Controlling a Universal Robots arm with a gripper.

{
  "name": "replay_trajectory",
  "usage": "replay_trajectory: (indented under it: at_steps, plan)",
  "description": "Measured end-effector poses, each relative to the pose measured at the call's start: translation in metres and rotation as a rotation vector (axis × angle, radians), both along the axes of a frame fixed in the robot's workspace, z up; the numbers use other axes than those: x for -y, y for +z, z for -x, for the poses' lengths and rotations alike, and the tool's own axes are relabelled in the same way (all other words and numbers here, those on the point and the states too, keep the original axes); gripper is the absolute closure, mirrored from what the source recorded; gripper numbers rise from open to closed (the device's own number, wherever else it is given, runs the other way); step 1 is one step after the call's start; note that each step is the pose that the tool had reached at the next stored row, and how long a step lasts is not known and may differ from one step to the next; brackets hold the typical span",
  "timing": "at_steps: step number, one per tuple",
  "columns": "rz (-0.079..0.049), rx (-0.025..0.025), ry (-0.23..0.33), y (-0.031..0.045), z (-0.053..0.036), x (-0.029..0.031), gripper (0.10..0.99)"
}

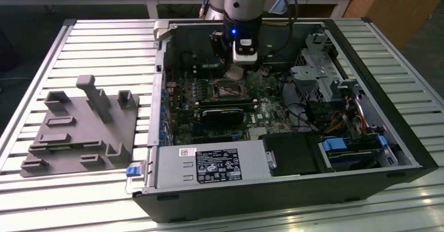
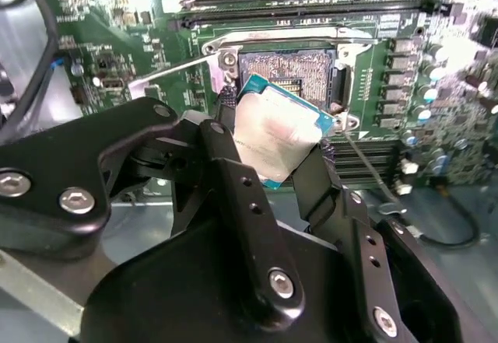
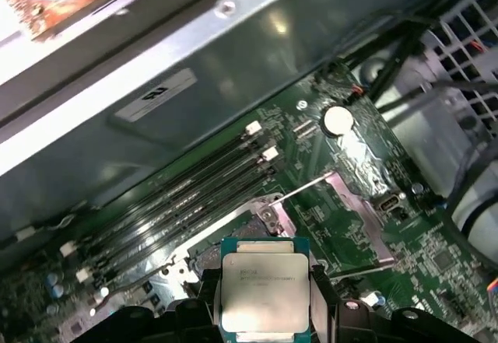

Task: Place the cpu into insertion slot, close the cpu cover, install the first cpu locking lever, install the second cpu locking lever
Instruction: 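Place the cpu into insertion slot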

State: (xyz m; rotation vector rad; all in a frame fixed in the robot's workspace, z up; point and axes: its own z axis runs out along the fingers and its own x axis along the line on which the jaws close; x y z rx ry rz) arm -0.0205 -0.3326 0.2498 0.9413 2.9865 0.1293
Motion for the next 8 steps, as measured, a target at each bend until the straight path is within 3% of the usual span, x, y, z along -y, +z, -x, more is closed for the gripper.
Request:
replay_trajectory:
  at_steps: [8]
  plan:
    - [0.000,0.0001,-0.141,-0.0040,0.0000,0.0000,0.545]
